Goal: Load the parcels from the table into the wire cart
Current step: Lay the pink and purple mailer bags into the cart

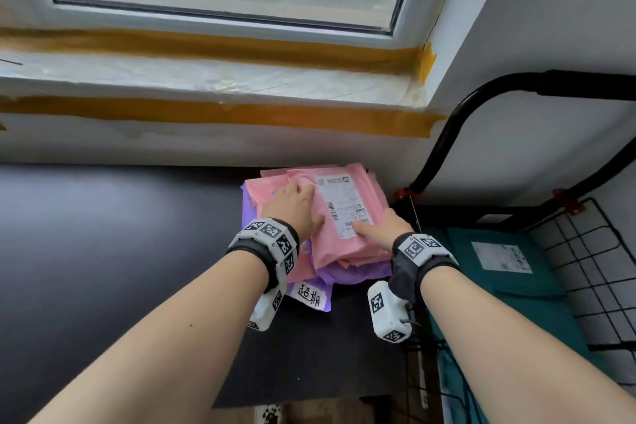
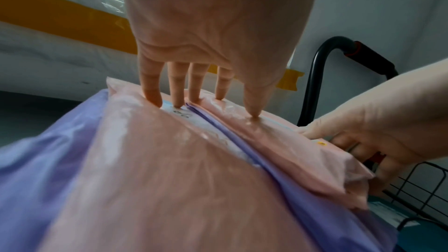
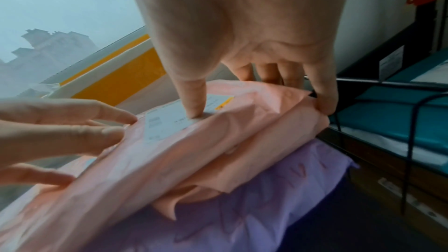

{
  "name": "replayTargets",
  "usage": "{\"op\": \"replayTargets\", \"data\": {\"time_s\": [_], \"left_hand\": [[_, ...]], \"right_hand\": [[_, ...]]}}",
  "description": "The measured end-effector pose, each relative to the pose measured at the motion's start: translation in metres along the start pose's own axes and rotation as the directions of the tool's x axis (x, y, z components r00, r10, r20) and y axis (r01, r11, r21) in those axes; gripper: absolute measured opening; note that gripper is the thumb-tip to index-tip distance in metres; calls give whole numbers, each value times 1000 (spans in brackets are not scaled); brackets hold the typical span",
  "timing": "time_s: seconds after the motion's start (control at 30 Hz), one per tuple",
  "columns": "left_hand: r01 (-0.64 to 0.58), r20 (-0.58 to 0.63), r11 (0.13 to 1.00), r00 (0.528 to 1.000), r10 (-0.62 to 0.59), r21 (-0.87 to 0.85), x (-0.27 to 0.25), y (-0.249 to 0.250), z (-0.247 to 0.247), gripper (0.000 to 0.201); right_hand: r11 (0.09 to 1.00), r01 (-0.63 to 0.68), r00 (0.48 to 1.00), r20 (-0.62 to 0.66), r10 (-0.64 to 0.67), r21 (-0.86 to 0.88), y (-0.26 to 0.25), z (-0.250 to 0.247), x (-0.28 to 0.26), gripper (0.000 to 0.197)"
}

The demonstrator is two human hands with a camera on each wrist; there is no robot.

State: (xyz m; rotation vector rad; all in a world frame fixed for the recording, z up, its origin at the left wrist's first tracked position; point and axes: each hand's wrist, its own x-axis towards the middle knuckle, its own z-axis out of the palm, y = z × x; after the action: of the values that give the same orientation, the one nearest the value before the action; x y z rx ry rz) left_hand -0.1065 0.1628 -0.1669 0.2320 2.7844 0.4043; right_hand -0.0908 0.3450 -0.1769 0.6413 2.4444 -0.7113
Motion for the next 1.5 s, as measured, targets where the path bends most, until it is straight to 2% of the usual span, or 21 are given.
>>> {"op": "replayTargets", "data": {"time_s": [0.23, 0.3, 0.43, 0.53, 0.67, 0.77, 0.83, 0.93, 1.03, 1.1, 1.17, 1.2, 1.27, 1.37, 1.43, 1.5], "left_hand": [[126, -78, 992, 989, -127, -17, -10, -43, -10, 62], [173, -98, 981, 978, -182, -90, -16, -58, -15, 62], [320, -22, 906, 941, -339, -276, -27, -76, -22, 71], [346, 9, 882, 932, -362, -320, -32, -82, -23, 78], [373, -16, 826, 908, -419, -423, -32, -87, -25, 57], [410, 22, 788, 892, -451, -459, -31, -84, -24, 55], [395, 30, 810, 904, -425, -433, -32, -80, -21, 48], [358, 25, 879, 929, -369, -315, -34, -74, -16, 38], [366, -3, 890, 925, -381, -272, -35, -71, -8, 39], [322, -96, 895, 926, -366, -307, -37, -67, -4, 38], [228, -200, 907, 929, -312, -353, -40, -60, -5, 42], [179, -229, 919, 935, -270, -351, -42, -56, -8, 52], [87, -274, 947, 946, -176, -309, -44, -45, -17, 77], [-8, -314, 982, 948, -53, -189, -50, -23, -34, 93], [-58, -300, 998, 953, 44, -40, -57, -8, -44, 92], [-102, -273, 988, 953, 130, 112, -66, 7, -52, 73]], "right_hand": [[985, 154, 987, 51, -150, -75, -41, 33, 0, 77], [977, 190, 981, 63, -184, -95, -54, 41, -6, 72], [962, 247, 968, 84, -238, -115, -69, 53, -14, 65], [961, 247, 968, 81, -239, -122, -71, 58, -17, 67], [970, 218, 975, 71, -211, -112, -68, 59, -24, 72], [977, 182, 983, 51, -177, -109, -64, 57, -30, 72], [986, 136, 991, -5, -137, -94, -59, 53, -34, 67], [991, 94, 987, -123, -105, -99, -53, 45, -43, 49], [982, 153, 975, -142, -168, -115, -48, 40, -50, 26], [979, 198, 963, -178, -204, -53, -45, 37, -56, 10], [972, 231, 953, -213, -217, 40, -43, 31, -62, 15], [965, 249, 950, -214, -227, 83, -42, 28, -65, 19], [949, 285, 944, -210, -253, 136, -40, 20, -71, 25], [932, 332, 927, -235, -293, 146, -35, 5, -81, 30], [921, 363, 917, -232, -326, 140, -31, -5, -92, 34], [912, 392, 905, -231, -357, 125, -24, -16, -106, 36]]}}
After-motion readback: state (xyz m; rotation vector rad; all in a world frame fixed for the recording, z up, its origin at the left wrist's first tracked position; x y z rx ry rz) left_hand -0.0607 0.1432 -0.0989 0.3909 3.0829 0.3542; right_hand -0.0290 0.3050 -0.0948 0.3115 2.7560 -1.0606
